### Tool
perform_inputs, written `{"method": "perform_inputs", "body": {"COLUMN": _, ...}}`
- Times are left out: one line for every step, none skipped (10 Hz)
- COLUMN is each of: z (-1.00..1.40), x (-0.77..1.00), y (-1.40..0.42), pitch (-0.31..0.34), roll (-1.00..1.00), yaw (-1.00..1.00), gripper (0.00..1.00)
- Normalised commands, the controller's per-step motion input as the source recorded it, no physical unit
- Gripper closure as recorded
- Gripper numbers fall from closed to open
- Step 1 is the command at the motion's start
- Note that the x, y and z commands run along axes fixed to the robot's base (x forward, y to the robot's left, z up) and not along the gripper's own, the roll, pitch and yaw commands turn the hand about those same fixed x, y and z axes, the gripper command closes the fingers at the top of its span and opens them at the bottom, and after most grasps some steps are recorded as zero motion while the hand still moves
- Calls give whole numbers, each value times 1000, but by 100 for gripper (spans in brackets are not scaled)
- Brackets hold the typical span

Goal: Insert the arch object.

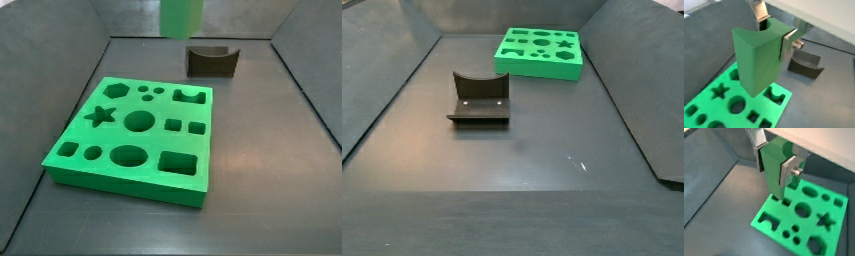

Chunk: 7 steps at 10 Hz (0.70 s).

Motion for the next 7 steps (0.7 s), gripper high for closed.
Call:
{"method": "perform_inputs", "body": {"z": -400, "x": 760, "y": 411, "pitch": 50, "roll": 134, "yaw": -334, "gripper": 100}}
{"method": "perform_inputs", "body": {"z": -414, "x": 766, "y": 417, "pitch": 60, "roll": 143, "yaw": -317, "gripper": 100}}
{"method": "perform_inputs", "body": {"z": -103, "x": 417, "y": 154, "pitch": 26, "roll": 13, "yaw": -606, "gripper": 100}}
{"method": "perform_inputs", "body": {"z": 0, "x": 0, "y": 0, "pitch": -14, "roll": 0, "yaw": 0, "gripper": 100}}
{"method": "perform_inputs", "body": {"z": -86, "x": 0, "y": 0, "pitch": 0, "roll": 0, "yaw": -114, "gripper": 100}}
{"method": "perform_inputs", "body": {"z": -211, "x": 91, "y": 26, "pitch": -10, "roll": 0, "yaw": -954, "gripper": 100}}
{"method": "perform_inputs", "body": {"z": -360, "x": 114, "y": 77, "pitch": 0, "roll": 19, "yaw": -911, "gripper": 100}}
